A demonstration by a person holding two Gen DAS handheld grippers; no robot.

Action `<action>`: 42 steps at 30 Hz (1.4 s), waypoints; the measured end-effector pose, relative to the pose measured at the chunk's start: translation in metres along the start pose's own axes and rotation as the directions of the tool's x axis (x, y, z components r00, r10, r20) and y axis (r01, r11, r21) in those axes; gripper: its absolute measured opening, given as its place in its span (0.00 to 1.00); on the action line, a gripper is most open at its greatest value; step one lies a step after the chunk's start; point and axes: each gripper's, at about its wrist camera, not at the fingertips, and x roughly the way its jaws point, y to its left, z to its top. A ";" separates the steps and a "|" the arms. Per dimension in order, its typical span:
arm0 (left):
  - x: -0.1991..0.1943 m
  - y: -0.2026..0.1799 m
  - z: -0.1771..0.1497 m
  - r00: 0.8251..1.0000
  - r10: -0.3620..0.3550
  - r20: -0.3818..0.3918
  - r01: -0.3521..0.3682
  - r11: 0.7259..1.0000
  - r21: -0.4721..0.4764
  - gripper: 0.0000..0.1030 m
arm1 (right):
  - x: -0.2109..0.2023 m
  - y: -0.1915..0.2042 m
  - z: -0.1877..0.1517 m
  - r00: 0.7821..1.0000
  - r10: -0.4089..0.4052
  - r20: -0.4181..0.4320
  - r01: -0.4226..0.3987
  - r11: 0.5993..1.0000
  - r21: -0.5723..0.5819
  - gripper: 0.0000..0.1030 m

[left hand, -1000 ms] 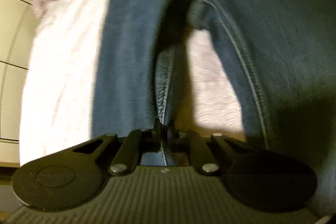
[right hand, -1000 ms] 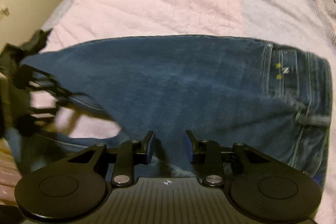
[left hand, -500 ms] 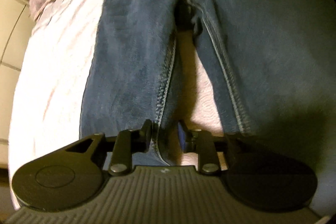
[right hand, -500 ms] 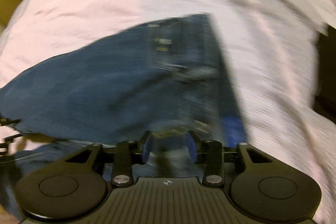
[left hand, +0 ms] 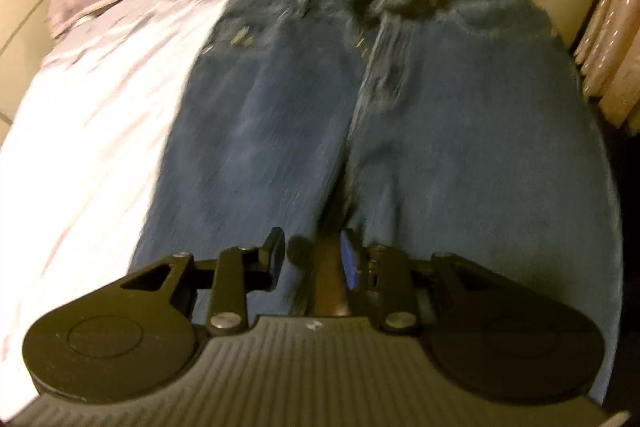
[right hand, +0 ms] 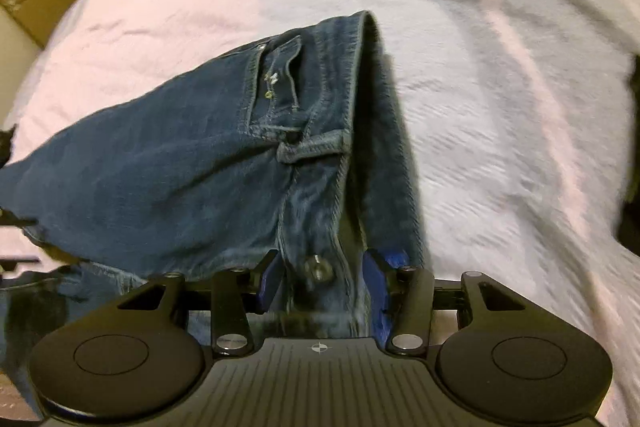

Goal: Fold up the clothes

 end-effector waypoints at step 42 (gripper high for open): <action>0.094 -0.004 0.099 0.984 -0.175 0.029 0.176 0.983 -0.048 0.40 | -0.028 -0.056 -0.010 0.989 0.150 -0.001 -0.149 0.987 0.056 0.32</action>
